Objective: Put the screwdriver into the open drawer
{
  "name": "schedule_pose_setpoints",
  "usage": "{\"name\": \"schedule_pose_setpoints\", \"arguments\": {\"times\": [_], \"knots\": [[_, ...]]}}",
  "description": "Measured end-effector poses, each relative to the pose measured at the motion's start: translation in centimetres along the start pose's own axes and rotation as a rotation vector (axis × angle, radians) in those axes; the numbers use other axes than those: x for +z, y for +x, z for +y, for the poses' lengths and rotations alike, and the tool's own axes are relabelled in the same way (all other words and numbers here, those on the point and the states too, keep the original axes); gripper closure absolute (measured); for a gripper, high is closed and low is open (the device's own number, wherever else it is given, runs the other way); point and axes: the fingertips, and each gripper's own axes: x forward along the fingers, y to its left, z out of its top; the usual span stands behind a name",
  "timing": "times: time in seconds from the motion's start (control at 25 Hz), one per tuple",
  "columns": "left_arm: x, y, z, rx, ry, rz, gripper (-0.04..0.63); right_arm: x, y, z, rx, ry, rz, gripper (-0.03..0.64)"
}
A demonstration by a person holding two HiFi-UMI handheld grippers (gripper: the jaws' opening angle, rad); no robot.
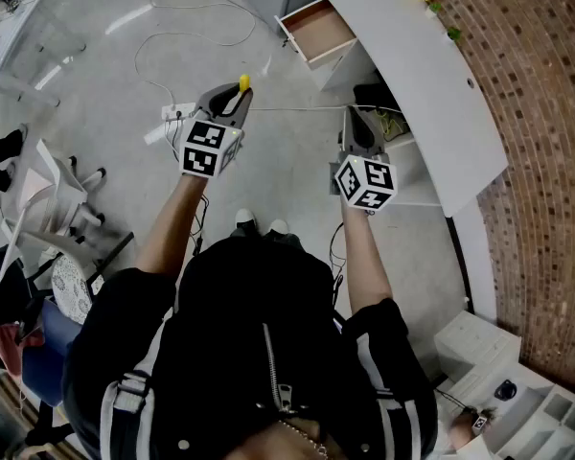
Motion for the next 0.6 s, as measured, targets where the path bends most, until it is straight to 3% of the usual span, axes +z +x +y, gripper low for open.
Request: {"name": "schedule_pose_setpoints", "arguments": {"times": [0.24,0.6], "knots": [[0.4,0.0,-0.2,-0.011,-0.001,-0.012,0.514,0.8,-0.3,0.4,0.038,0.033,-0.059,0.611],[0.0,0.8,0.8,-0.041,-0.004,-0.011,0.515,-0.2,0.6,0.2,-0.024,0.041,-0.048,0.611]]}}
